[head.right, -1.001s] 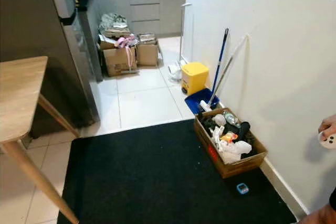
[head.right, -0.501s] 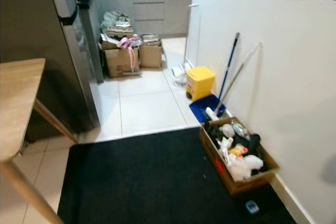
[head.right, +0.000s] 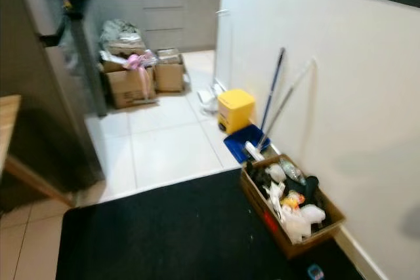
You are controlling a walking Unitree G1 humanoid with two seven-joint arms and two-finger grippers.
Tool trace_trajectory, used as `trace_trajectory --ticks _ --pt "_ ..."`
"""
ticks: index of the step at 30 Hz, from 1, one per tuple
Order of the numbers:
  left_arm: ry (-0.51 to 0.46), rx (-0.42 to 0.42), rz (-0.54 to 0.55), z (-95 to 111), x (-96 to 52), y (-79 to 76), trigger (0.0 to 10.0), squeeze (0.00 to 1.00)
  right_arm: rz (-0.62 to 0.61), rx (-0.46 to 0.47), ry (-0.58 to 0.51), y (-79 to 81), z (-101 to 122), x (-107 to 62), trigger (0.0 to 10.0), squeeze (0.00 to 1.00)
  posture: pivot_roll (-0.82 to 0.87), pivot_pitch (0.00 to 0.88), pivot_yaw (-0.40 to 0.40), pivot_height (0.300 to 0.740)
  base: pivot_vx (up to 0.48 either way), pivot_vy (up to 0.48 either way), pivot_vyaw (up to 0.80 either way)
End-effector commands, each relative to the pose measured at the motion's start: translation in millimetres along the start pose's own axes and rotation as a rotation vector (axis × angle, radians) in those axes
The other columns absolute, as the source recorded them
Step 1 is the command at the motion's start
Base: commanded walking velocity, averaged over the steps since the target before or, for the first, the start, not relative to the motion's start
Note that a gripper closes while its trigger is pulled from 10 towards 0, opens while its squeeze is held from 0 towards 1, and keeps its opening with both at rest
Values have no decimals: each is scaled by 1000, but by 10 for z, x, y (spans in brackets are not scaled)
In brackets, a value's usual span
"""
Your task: Restocking fridge
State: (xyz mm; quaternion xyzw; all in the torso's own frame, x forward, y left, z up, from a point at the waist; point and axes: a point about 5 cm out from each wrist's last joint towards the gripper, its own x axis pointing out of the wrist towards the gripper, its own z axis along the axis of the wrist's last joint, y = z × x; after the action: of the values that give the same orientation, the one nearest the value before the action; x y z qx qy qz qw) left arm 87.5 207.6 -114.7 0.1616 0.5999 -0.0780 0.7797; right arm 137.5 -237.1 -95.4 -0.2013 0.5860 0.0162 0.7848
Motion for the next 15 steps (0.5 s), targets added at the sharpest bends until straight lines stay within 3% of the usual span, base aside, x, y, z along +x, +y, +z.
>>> trace_trajectory --ticks 1,15 --pt "-59 -10 -2 145 8 -14 10000 0 -6 -4 -47 4 151 -3 10000 0 -60 0 21 740 364 0 0" --pt "-63 -6 -3 157 8 -8 10000 0 4 17 -58 15 153 -3 10000 0 -56 0 25 740 365 0 0"
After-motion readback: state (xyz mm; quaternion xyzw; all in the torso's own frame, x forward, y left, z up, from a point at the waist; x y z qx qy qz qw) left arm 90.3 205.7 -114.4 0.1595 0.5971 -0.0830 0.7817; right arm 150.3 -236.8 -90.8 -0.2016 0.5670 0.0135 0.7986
